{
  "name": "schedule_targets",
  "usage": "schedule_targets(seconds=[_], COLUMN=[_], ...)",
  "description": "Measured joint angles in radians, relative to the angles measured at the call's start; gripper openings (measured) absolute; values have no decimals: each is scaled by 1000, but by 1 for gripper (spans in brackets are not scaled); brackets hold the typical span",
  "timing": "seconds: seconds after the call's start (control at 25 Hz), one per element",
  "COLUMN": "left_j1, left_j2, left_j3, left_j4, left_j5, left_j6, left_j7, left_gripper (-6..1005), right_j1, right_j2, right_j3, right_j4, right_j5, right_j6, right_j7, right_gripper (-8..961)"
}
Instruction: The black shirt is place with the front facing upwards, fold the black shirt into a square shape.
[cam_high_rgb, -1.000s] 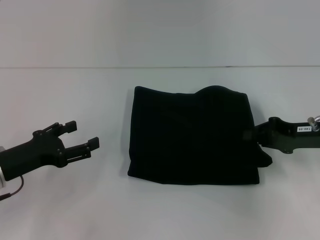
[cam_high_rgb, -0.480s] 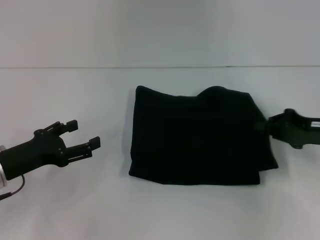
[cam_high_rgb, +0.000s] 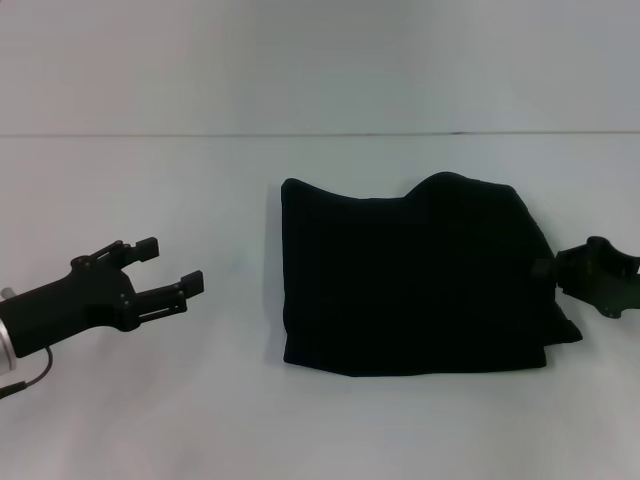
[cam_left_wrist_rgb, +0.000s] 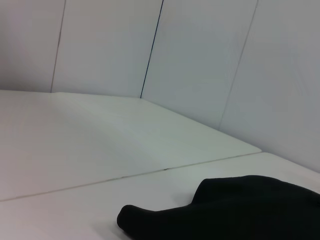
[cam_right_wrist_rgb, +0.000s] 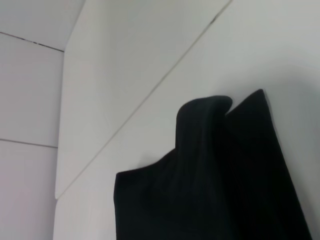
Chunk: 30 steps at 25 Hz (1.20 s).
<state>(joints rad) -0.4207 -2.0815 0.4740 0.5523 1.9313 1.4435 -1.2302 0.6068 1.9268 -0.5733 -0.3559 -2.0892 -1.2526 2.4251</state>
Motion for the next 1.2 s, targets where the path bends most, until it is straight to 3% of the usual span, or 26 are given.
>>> schedule_targets(seconds=[0.2,0.36,0.44,0.56,0.8,1.0,1.12,1.2], left_j1=[-2,-7,-8,-7,8,13,13,13], left_j2=[-2,-2,-2,-4,-15,-16,-16,-16], left_j3=[-2,-9,-12,-14,-36,-42,-50,-51], left_j4=[-8,-23,-28,-38,-40,-40,-40,-40], left_j5=[-3,-11,-17,-29,-79,-93,-93,-93], left_j6=[0,-4,-10,-21,-17,-18,-17,-14], left_j7=[0,0,-1,7,17,17,17,17], left_gripper=[929,928,927,927,925,924,924,923], right_j1=[-22,-74,-97,-105,-51,14,44,61], right_j2=[4,16,16,-3,-25,-17,-9,-4], right_j3=[11,86,117,133,112,28,-13,-21], right_j4=[2,2,-4,-9,-8,-4,8,20], right_j5=[12,93,126,136,130,130,130,130], right_j6=[-1,-48,-61,-39,22,106,169,195], right_j7=[-46,-191,-232,-232,-195,-134,-109,-108], right_gripper=[29,30,93,187,467,709,906,901])
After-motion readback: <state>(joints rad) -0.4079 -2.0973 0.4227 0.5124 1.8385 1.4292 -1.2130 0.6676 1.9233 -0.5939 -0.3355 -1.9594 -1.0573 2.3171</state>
